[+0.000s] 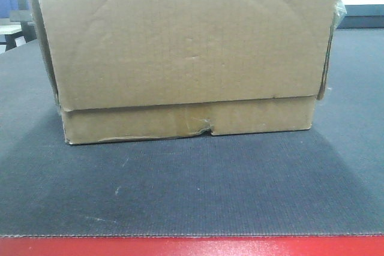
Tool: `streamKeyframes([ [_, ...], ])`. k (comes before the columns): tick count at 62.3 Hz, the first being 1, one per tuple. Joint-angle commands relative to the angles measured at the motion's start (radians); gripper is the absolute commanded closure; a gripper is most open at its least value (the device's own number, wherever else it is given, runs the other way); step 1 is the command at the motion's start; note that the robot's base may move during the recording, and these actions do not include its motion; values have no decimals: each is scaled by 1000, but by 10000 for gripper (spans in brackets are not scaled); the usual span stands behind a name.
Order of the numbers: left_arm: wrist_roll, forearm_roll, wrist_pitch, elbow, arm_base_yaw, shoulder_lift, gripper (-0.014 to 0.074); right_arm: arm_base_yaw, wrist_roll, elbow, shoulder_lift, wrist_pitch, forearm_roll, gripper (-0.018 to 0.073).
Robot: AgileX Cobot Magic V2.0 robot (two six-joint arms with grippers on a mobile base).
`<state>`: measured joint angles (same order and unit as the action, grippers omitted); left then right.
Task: Grab carton from right shelf to conveyor
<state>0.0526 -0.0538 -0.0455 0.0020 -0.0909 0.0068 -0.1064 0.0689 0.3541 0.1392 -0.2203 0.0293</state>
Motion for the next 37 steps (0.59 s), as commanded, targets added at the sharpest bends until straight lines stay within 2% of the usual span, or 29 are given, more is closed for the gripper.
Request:
streamKeyframes([
  [1, -2, 5, 13, -2, -2, -7, 599, 4, -7, -6, -4, 21, 10, 628],
  [6, -2, 5, 13, -2, -2, -7, 599, 6, -21, -10, -4, 16, -6, 628],
  [14, -2, 5, 13, -2, -2, -7, 599, 23, -158, -37, -4, -1, -109, 628],
  [30, -2, 5, 13, -2, -2, -7, 599, 135, -160, -168, -71, 28, -137, 628],
  [37, -2, 5, 13, -2, -2, -7, 599, 152, -160, -256, -139, 52, -137, 628],
])
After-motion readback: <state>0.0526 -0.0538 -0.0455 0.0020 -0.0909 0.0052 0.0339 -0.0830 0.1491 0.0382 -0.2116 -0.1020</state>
